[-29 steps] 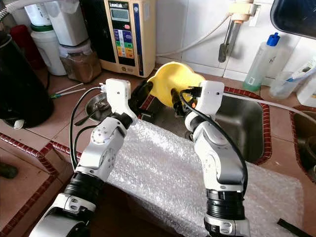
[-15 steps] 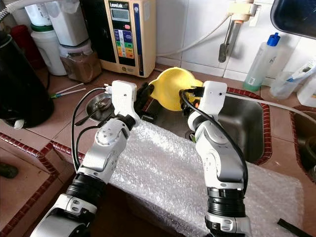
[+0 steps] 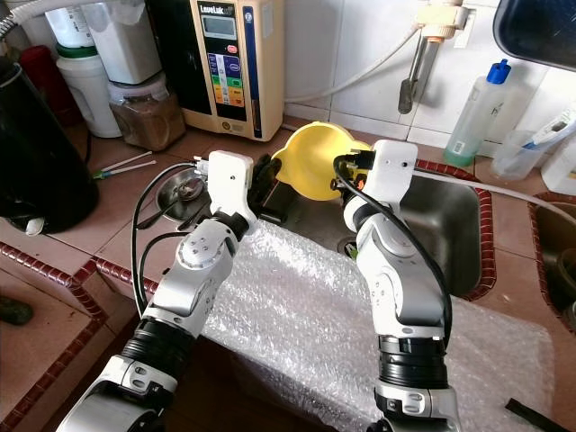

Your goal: Kitchen organization

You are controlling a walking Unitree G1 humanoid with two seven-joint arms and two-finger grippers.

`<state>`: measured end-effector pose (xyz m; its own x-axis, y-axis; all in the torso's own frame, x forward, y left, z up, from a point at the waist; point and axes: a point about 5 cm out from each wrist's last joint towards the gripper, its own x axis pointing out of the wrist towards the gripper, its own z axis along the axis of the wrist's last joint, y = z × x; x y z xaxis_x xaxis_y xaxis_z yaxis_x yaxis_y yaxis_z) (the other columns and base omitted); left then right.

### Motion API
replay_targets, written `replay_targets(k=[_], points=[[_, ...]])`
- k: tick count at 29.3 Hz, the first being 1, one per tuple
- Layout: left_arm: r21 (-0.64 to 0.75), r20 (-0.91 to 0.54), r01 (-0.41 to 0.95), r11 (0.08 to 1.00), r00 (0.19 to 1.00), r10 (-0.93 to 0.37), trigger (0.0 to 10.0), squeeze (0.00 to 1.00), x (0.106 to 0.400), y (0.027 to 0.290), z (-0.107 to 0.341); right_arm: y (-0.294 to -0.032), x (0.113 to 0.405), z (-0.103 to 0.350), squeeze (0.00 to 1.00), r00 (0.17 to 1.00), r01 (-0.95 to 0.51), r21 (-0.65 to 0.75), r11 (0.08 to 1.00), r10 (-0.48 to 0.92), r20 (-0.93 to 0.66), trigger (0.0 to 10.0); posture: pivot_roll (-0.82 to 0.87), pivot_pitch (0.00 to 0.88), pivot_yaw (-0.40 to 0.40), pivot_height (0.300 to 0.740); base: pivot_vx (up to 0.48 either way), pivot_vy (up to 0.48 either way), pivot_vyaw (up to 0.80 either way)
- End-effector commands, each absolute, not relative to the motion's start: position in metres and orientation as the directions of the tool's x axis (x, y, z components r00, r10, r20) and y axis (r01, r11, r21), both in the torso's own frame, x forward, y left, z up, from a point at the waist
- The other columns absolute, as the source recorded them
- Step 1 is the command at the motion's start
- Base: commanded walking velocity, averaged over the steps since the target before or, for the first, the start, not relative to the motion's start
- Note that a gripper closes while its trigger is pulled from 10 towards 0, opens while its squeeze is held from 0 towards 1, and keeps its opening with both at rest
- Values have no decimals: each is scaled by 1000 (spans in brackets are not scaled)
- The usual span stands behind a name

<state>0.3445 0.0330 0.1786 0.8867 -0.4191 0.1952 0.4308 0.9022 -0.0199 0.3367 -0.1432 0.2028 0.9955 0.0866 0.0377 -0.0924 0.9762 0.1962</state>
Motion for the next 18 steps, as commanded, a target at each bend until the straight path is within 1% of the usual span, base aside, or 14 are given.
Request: replay_targets(k=[1, 4, 5, 6, 7, 8, 15, 16, 18], points=[[-37, 257, 404, 914, 888, -382, 10000, 0, 345, 40, 190, -172, 336, 189, 0, 998, 62, 167, 984, -57, -36, 0, -49, 0, 52, 740, 0, 0, 0], [-66, 250, 432, 899, 880, -405, 10000, 0, 344, 38, 189, -173, 337, 189, 0, 997, 69, 166, 984, -65, -31, 0, -47, 0, 51, 740, 0, 0, 0], [-85, 248, 445, 891, 876, -414, 10000, 67, 343, 37, 188, -174, 337, 189, 0, 997, 77, 160, 984, -74, -28, 0, -44, 0, 49, 740, 0, 0, 0], [-85, 248, 445, 891, 876, -414, 10000, 67, 343, 37, 188, -174, 337, 189, 0, 997, 77, 160, 984, -74, -28, 0, -44, 0, 49, 740, 0, 0, 0], [-100, 248, 452, 886, 874, -418, 10000, 773, 343, 37, 188, -175, 337, 190, 0, 996, 85, 156, 984, -82, -25, 0, -40, 0, 46, 740, 0, 0, 0], [-109, 252, 465, 879, 868, -428, 10000, 1000, 342, 37, 188, -177, 337, 189, 0, 996, 92, 154, 984, -89, -25, 0, -34, 0, 43, 740, 0, 0, 0], [-110, 247, 460, 881, 871, -424, 10000, 1000, 340, 40, 185, -178, 340, 190, 0, 994, 110, 148, 983, -109, -13, 0, -19, 0, 31, 740, 0, 0, 0], [-114, 243, 465, 878, 870, -429, 10000, 1000, 340, 40, 185, -183, 339, 190, 0, 989, 145, 133, 980, -146, -5, 0, -18, 0, 32, 740, 0, 0, 0], [-119, 237, 475, 872, 866, -439, 10000, 1000, 339, 40, 184, -188, 338, 190, 0, 986, 166, 104, 981, -168, 4, 0, -20, 0, 32, 740, 0, 0, 0]])
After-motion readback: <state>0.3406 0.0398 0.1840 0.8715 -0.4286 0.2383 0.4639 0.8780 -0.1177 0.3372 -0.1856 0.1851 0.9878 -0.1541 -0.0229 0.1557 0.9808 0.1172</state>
